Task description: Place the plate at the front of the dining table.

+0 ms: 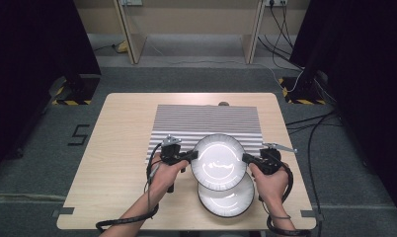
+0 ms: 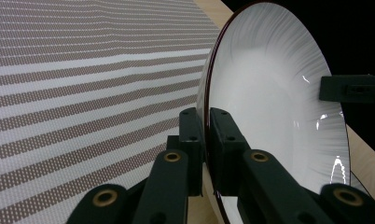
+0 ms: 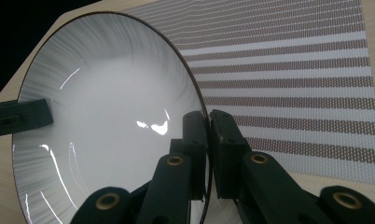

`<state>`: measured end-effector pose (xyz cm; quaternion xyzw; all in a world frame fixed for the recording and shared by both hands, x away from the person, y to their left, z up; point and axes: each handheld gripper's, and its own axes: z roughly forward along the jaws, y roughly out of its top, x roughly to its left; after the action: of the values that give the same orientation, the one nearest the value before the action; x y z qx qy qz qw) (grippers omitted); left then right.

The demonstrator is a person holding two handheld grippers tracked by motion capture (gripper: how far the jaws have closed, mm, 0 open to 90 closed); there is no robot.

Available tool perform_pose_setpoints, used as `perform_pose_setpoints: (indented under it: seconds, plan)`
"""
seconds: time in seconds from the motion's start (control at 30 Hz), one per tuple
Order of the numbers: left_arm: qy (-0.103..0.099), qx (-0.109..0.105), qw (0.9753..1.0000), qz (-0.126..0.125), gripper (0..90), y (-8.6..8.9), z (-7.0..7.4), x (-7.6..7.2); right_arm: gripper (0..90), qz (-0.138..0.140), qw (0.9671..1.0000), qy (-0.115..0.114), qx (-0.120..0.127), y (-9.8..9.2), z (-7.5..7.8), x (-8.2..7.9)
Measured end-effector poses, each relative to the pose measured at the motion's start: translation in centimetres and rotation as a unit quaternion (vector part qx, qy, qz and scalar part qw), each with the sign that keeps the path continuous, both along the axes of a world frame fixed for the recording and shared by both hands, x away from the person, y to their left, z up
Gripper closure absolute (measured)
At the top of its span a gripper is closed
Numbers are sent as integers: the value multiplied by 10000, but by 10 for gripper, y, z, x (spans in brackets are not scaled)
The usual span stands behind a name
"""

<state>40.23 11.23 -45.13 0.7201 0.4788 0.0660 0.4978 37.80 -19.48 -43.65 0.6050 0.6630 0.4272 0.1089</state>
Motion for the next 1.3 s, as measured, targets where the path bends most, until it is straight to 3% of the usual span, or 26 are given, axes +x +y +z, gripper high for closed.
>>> perform_pose_setpoints:
  seconds: [0.8, 1.3]
  plan:
    - [-180, -150, 9997, 60, 840, 4, 17, 24, 853, -41, 9996, -272, -99, 6, 20, 23]
    - [-308, -180, 9993, 125, 839, 5, 16, 36, 855, -90, 9993, -328, -154, 9, 23, 34]
